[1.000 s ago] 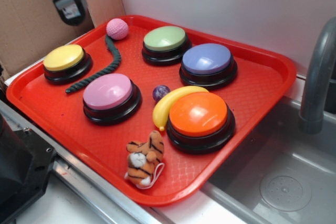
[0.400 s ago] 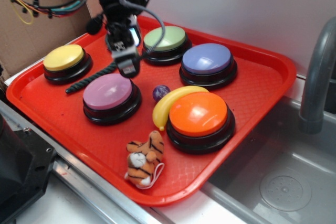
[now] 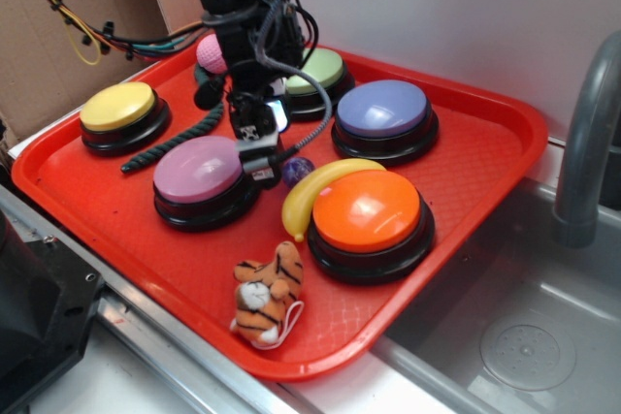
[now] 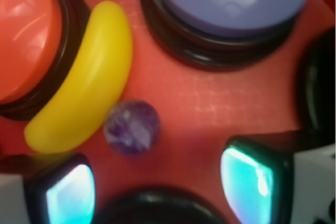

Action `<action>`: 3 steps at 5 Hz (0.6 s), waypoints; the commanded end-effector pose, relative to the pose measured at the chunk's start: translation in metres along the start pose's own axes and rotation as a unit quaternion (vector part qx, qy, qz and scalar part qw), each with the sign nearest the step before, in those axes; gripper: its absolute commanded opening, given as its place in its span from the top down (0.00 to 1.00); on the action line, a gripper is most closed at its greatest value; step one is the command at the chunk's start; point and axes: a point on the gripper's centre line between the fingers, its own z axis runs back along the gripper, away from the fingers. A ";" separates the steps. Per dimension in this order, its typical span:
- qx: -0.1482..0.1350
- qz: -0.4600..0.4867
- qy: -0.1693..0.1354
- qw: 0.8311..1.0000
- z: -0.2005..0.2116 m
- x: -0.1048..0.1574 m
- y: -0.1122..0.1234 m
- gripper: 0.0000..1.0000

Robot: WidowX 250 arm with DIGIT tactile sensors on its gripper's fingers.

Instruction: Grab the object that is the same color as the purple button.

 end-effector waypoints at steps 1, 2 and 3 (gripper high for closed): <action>0.002 -0.024 -0.008 1.000 -0.013 0.021 -0.005 0.00; 0.005 -0.026 0.007 1.000 -0.017 0.028 -0.004 0.00; 0.003 -0.025 0.007 1.000 -0.020 0.032 -0.004 0.00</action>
